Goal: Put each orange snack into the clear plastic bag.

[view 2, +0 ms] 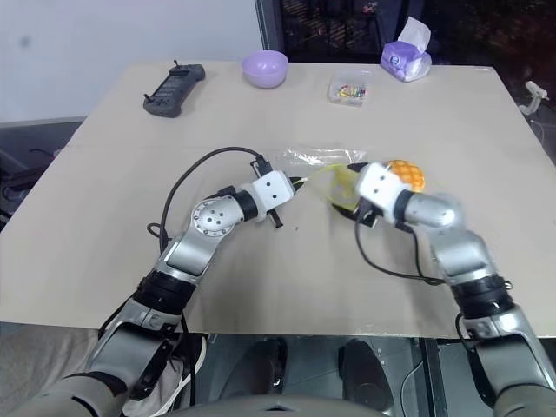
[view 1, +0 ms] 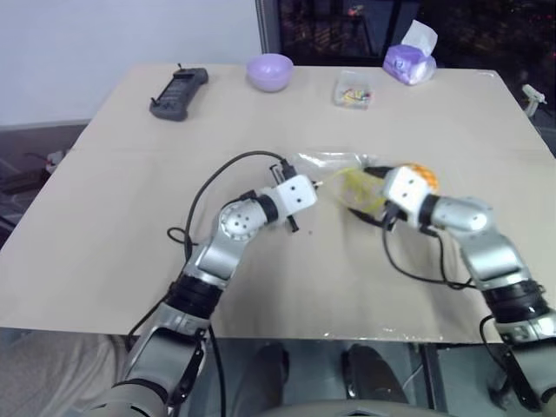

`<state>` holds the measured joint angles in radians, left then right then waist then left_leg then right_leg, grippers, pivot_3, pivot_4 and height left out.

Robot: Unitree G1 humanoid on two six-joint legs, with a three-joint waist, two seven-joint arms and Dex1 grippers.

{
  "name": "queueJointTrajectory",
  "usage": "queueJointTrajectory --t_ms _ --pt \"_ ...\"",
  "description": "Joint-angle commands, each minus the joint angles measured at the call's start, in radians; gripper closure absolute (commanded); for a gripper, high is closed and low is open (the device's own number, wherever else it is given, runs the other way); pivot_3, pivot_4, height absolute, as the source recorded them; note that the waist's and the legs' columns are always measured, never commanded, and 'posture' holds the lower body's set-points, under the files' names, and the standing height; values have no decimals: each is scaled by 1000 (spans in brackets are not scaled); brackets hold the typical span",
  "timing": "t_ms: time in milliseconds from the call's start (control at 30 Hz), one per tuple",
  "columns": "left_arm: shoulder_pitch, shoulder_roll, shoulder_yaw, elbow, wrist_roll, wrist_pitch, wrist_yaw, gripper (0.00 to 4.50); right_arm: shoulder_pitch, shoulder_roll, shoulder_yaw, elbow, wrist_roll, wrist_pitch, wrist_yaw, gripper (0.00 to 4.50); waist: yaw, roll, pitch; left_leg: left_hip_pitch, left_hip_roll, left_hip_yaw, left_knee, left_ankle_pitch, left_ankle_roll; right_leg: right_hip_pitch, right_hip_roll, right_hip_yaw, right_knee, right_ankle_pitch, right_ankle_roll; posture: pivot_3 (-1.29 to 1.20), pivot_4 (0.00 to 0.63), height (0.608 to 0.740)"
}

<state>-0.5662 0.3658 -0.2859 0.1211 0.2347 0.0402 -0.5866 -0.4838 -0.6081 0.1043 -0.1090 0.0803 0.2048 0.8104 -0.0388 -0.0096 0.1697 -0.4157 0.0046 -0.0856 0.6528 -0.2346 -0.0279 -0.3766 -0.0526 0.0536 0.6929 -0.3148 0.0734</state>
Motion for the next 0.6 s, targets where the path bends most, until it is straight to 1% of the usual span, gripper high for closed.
queueJointTrajectory --t_ms 33,100,167,233,400,500,600 --pt "-13 -1 4 -21 3 -15 9 4500 25 -23 -152 -87 144 128 3 61 0 0 0 0 0 0 0 0 0 0 0 0 0 0 0 0 150 740" --pt "-14 2 4 -22 8 -15 10 4500 49 -38 -214 -92 201 163 16 61 1 0 0 0 0 0 0 0 0 0 0 0 0 0 0 0 150 740" --pt "-12 3 10 -27 9 -10 15 4500 59 -40 -288 -62 250 200 -4 61 1 0 0 0 0 0 0 0 0 0 0 0 0 0 0 0 150 740" --pt "-9 6 14 -29 12 -10 16 4500 46 -45 -335 35 232 201 -70 61 1 0 0 0 0 1 0 0 0 0 0 1 0 0 0 0 150 740" --pt "-8 9 15 -29 16 -9 18 4500 17 -34 -339 207 153 167 -199 61 -2 0 0 1 0 1 0 0 0 0 0 1 1 0 0 0 150 740" --pt "-5 13 17 -31 20 -6 20 4500 22 -11 -330 241 157 179 -217 61 -3 0 0 1 0 2 -1 0 0 -1 0 2 1 0 0 0 150 740" --pt "-3 19 19 -32 22 -4 21 4500 17 26 -333 251 195 209 -208 61 -3 0 0 1 0 3 0 0 0 -1 0 2 1 0 0 0 150 740"
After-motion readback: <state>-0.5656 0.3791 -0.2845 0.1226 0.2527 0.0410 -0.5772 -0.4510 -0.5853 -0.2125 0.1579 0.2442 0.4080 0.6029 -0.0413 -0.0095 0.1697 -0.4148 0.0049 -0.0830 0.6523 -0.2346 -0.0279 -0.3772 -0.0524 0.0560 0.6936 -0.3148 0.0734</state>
